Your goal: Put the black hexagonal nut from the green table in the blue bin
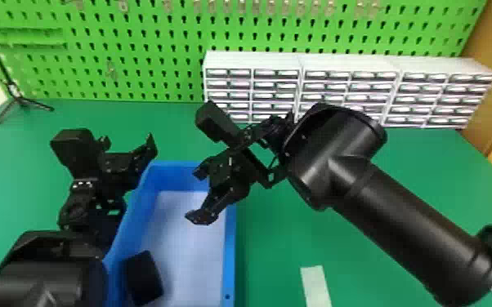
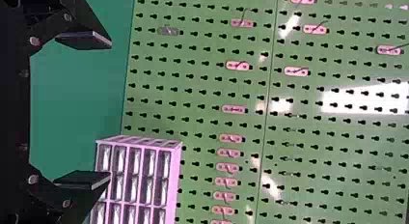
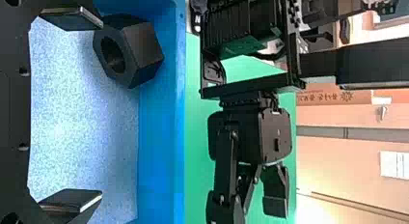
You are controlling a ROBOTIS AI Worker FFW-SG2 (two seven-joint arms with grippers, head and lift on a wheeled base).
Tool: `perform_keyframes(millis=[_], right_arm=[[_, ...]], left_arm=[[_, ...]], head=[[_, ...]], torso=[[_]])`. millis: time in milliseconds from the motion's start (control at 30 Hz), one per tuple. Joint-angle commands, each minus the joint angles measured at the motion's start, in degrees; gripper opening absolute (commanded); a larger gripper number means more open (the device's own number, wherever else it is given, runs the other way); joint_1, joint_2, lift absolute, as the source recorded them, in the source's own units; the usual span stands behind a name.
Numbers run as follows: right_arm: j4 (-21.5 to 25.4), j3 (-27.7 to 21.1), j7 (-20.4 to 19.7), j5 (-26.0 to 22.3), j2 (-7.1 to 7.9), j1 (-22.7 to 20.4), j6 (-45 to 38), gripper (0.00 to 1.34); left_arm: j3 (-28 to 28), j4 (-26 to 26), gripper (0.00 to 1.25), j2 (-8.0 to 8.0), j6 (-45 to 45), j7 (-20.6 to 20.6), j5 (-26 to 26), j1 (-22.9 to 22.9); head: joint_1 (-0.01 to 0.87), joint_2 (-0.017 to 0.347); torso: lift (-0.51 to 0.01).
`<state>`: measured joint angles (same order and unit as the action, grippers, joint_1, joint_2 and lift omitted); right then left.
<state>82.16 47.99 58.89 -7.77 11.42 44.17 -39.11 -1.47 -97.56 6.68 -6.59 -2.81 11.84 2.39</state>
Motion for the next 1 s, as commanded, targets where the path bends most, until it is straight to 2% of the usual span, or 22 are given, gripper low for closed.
perform_keyframes(millis=[0, 167, 367, 667, 967], right_arm=[[0.0, -1.1, 0.1, 0.3, -0.08, -0.5, 0.1, 1.26], [-0.1, -4.4, 0.1, 1.1, 0.0, -1.9, 0.3, 1.26], [0.0, -10.1, 0.1, 3.0, -0.61, -4.0, 0.7, 1.25], [-0.1, -19.3, -0.2, 8.0, -2.54, -7.3, 0.9, 1.25], [-1.3, -30.0, -3.3, 9.4, -4.39, -10.7, 2.5, 1.25]], left_arm=[[0.0, 0.0, 0.95, 0.0, 0.0, 0.0, 0.0, 0.0], [0.2, 0.0, 0.95, 0.0, 0.0, 0.0, 0.0, -0.1], [0.1, 0.0, 0.95, 0.0, 0.0, 0.0, 0.0, -0.1], [0.2, -0.1, 0.95, 0.0, 0.0, 0.0, 0.0, -0.1], [0.3, -0.1, 0.95, 0.0, 0.0, 0.0, 0.1, -0.3]], head=[[0.683, 0.028], [0.683, 0.028], [0.683, 0.028], [0.683, 0.028], [0.683, 0.028]], torso=[[-0.096], [-0.096], [-0.096], [-0.096], [-0.096]])
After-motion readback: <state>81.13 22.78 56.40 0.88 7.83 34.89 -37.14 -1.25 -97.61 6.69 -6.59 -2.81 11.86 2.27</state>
